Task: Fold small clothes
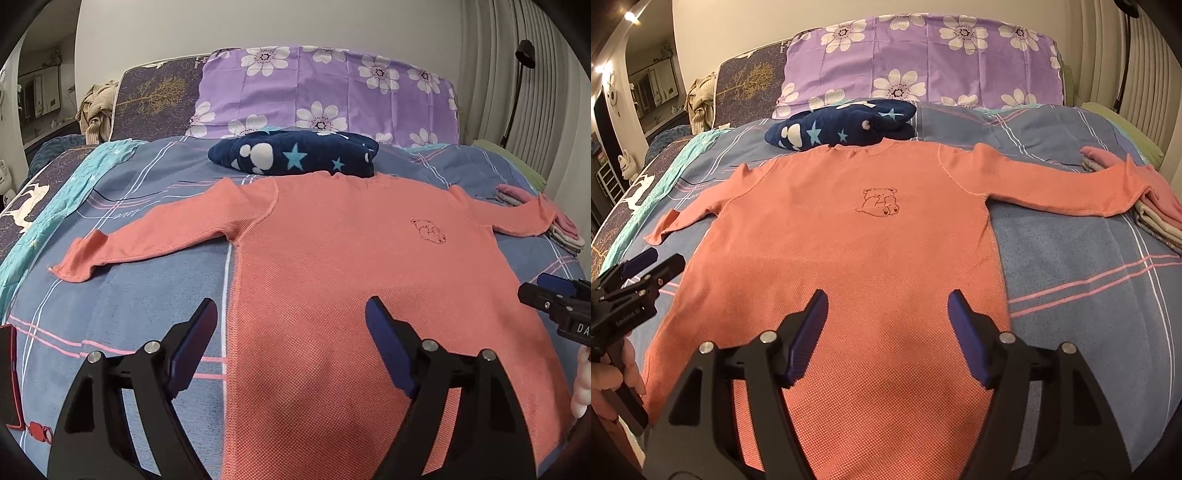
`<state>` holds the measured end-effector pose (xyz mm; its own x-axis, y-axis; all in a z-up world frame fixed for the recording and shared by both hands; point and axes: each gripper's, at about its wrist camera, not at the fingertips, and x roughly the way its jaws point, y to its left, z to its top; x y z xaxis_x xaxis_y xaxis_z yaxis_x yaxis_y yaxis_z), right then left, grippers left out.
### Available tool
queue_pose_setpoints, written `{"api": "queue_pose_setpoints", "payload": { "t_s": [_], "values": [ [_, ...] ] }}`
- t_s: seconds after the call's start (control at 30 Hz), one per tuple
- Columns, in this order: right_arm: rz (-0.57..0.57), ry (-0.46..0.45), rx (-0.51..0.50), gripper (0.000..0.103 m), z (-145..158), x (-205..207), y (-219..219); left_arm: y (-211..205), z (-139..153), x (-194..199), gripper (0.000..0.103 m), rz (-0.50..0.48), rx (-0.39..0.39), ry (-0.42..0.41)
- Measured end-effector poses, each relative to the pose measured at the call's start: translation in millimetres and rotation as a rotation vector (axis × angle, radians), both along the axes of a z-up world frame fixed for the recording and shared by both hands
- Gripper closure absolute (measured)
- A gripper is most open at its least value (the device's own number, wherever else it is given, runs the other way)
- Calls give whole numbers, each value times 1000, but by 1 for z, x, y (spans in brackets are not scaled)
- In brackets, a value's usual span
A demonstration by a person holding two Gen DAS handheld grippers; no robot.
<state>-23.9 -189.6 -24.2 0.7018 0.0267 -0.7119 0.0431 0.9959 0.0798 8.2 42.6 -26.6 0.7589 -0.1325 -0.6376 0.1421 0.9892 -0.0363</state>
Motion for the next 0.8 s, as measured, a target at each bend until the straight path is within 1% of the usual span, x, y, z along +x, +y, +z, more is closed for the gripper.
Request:
{"api": "queue_pose_setpoints", "payload": {
  "t_s": [0.3,0.53,0.63,0.67,0.77,0.8],
  "values": [
    [1,-3,-14,34,1,6,2,10,1,2,20,16,-4,-2],
    [13,-1,-26,34,1,20,10,28,-2,7,20,47,-4,11],
    [17,6,-28,33,-1,26,14,42,-6,11,20,68,-21,26],
    [18,8,-30,33,-2,27,15,50,-8,14,21,74,-42,37],
    [20,18,-38,33,-4,33,18,84,-13,27,32,122,-126,79],
    [19,21,-40,33,-4,34,18,98,-15,31,40,152,-154,93]
  ]
}}
